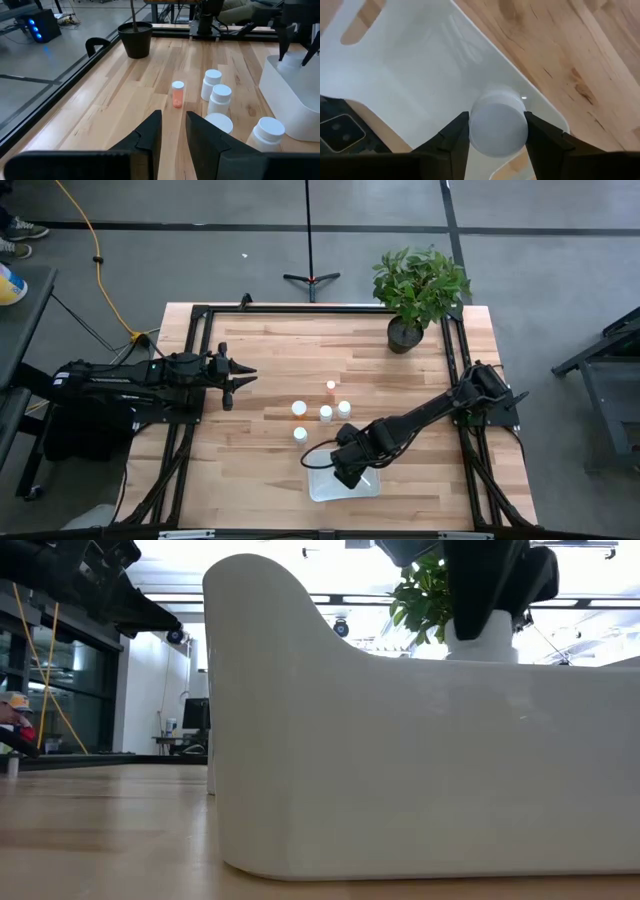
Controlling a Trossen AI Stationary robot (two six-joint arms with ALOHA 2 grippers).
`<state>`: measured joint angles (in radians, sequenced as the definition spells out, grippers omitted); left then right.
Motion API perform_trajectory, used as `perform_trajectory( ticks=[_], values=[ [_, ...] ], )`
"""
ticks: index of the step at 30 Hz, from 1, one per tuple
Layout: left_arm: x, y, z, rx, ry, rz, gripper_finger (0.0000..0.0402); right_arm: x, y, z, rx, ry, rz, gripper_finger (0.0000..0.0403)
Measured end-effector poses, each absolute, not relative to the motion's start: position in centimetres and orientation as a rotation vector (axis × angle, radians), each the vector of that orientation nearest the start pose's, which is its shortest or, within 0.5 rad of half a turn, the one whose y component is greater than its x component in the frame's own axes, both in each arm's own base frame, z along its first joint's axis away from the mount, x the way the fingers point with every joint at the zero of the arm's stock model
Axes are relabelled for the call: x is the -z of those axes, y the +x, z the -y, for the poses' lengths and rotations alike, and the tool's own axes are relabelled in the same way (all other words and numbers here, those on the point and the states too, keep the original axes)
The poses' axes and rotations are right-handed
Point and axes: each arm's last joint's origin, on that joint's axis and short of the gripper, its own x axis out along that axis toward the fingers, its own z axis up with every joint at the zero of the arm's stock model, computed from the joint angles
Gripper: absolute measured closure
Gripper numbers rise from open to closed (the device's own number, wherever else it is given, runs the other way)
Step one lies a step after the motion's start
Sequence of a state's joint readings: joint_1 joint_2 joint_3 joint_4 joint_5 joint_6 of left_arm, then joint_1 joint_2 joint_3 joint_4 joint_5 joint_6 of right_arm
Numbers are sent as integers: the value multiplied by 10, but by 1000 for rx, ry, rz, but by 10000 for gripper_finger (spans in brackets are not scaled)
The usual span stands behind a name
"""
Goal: Pick and place pill bottles into a basket
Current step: Put the white pill bottle into the white bin
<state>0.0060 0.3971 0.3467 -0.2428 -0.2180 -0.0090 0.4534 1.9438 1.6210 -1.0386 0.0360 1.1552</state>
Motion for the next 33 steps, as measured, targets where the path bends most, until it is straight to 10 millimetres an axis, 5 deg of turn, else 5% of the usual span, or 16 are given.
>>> perform_trajectory(
  ticks=[6, 17, 33],
  values=[
    [-225, 116, -7, -224, 22, -291, 277, -217, 349, -169, 444, 678, -1313, 250],
    [-225, 116, -7, -224, 22, -291, 277, -216, 350, -172, 431, 693, -1300, 243],
    [-225, 116, -7, -224, 22, -291, 277, -219, 354, -175, 386, 726, -1276, 149]
  ],
)
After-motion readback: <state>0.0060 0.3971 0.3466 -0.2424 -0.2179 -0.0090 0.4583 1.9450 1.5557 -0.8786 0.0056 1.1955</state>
